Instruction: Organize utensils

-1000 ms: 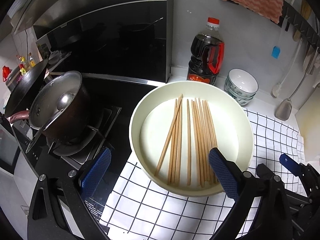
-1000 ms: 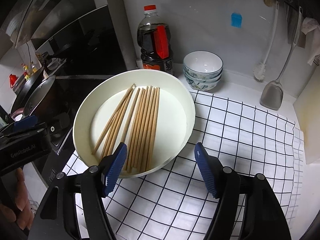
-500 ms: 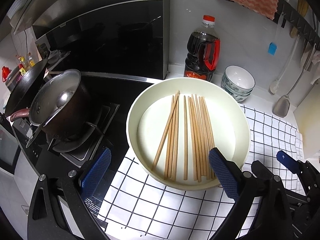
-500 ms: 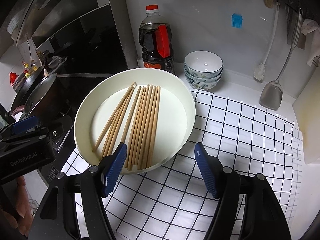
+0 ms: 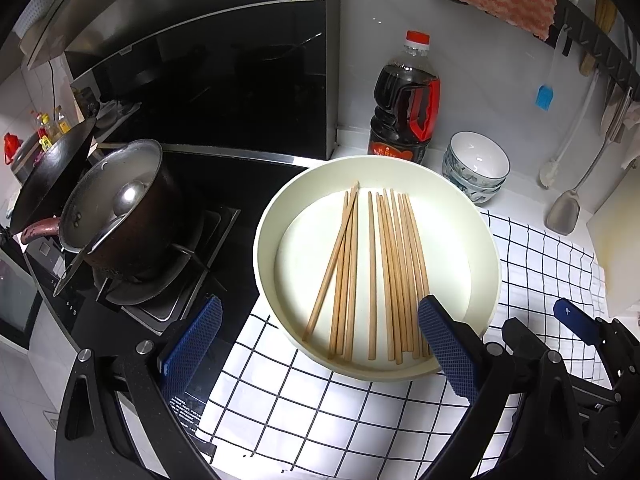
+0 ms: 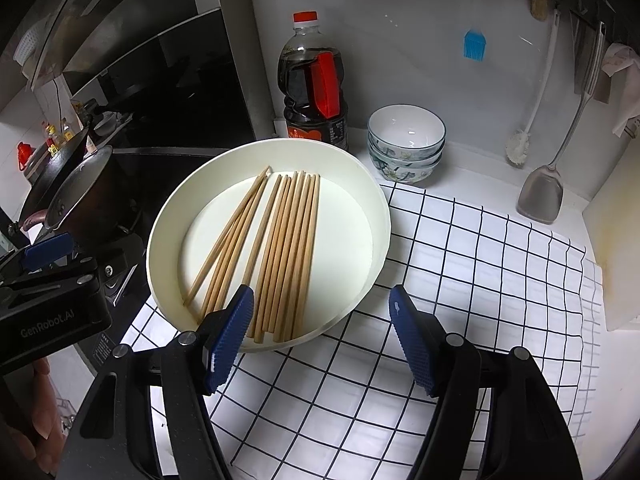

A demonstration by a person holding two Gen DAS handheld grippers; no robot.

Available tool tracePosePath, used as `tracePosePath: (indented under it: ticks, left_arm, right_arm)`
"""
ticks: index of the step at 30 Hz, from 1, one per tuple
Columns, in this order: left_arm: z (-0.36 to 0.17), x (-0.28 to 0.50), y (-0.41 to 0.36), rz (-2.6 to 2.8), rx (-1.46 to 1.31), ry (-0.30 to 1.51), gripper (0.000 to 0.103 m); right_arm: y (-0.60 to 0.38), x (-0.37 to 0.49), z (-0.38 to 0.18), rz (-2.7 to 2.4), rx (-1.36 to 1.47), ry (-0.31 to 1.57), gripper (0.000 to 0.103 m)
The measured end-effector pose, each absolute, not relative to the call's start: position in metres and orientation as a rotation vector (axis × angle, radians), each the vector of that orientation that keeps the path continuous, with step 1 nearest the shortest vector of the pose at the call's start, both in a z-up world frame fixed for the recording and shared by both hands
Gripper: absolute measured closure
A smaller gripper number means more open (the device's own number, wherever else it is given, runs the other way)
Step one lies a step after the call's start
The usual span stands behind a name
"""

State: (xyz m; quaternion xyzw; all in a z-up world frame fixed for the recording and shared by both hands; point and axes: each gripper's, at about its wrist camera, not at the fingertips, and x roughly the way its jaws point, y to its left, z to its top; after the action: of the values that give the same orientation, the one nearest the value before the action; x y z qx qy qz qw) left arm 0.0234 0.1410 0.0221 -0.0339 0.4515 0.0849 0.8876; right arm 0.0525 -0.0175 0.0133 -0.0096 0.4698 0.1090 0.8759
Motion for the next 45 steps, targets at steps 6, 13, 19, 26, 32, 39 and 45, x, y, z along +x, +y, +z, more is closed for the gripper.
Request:
tracePosePath:
  ticks: [6, 13, 19, 26, 32, 39, 45]
  left_arm:
    - [0.0223, 0.0237, 0.1413, 0.176, -0.07, 0.937, 0.006]
    - [0.0247, 0.022, 0.1415, 0.174, -0.069, 0.938, 0.006]
    - [0.0248, 0.0214, 0.1411, 0.174, -0.069, 0.939, 0.006]
    - [0.0242, 0.0208, 0.1406, 0.176, -0.07, 0.939, 0.006]
    - [0.0242, 0.0207, 0.1409, 0.175, -0.07, 0.941, 0.006]
    - [0.0239, 0.0205, 0.1406, 0.177, -0.074, 0.939, 0.006]
    - [0.0227, 0.0219, 0.1392, 0.169, -0.062, 0.938, 0.006]
  right_arm:
    - [-0.0176, 0.0522, 0.0134, 0.228, -0.019, 0.98, 0.036]
    - [-0.0169, 0.0511, 0.0145, 0.227, -0.023, 0.976, 0.035]
    - [-0.0172, 0.0504, 0.0148, 0.227, -0.022, 0.977, 0.035]
    - [-0.0173, 0.0502, 0.0146, 0.226, -0.021, 0.978, 0.035]
    - [-0.0174, 0.0501, 0.0145, 0.226, -0.022, 0.978, 0.035]
    - [-0.0176, 0.0501, 0.0144, 0.225, -0.021, 0.979, 0.035]
    - [-0.0175, 0.0497, 0.0147, 0.223, -0.024, 0.975, 0.035]
